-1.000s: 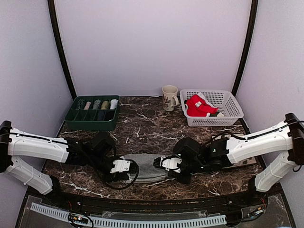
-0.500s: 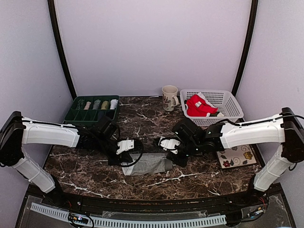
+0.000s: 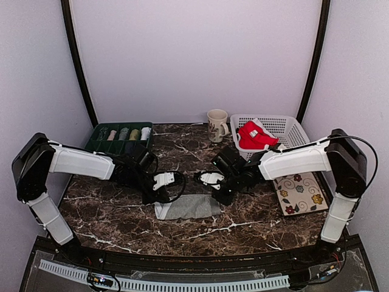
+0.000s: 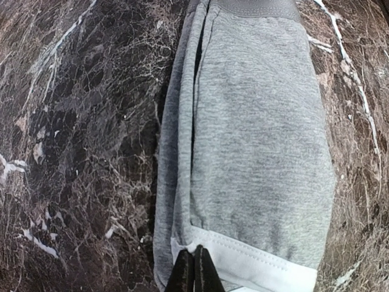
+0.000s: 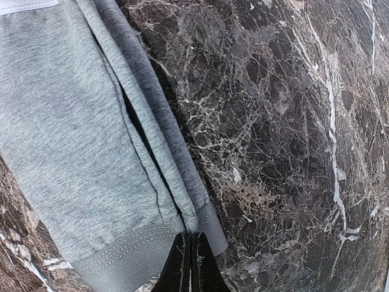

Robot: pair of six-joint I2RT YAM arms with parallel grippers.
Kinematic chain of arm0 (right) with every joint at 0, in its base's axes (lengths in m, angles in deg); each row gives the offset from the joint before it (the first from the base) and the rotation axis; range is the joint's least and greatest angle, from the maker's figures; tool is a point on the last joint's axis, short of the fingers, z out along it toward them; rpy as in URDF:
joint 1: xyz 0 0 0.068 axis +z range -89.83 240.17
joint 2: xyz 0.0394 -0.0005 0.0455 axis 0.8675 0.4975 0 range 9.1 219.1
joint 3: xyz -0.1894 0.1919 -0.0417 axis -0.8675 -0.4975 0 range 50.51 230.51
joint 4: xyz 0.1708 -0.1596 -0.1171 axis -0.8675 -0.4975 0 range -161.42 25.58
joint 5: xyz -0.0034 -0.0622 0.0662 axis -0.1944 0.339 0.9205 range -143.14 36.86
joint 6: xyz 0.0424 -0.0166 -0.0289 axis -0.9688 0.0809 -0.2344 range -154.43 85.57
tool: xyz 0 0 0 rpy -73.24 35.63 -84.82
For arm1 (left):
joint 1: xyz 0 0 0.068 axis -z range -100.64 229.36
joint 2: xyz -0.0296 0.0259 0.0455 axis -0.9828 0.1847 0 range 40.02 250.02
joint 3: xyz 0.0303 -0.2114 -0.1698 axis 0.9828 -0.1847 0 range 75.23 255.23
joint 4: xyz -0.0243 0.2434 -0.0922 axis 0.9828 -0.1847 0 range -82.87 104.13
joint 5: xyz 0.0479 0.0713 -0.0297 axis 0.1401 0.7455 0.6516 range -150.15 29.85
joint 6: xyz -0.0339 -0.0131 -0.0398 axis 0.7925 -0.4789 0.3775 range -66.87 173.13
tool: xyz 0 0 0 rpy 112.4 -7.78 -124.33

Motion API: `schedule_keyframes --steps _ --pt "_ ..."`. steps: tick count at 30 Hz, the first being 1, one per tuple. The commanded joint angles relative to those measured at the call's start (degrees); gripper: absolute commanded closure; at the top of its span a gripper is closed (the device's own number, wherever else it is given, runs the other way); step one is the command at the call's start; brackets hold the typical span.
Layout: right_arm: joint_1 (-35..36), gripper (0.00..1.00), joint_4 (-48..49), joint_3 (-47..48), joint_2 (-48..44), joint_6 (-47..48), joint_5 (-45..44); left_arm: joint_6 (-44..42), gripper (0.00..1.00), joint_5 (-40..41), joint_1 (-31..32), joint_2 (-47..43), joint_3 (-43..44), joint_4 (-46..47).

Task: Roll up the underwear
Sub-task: Fold the underwear at the center of the board.

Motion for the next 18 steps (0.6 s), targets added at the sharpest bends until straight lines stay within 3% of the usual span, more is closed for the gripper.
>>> schedule_keyframes --steps 1,11,15,18 --pt "-0.59 1.00 -0.39 1.65 1.70 -0.80 0.10 0.46 1.00 1.65 -0.65 0.15 -0.21 1.29" --pt "-0.80 1.00 -1.30 4.10 2.14 -2.90 -0.91 2.06 0.99 3.59 -1.33 0.48 -0.22 1.22" --pt "-1.06 0.94 -3.85 6.03 0.70 -5.04 -2.54 3.97 0.81 6.84 -1.36 -1.32 0.63 1.32" --pt "-1.73 0.78 -4.98 6.06 -2.21 -7.81 -2.80 7.11 0.68 9.74 -2.10 -5.14 0.39 3.15"
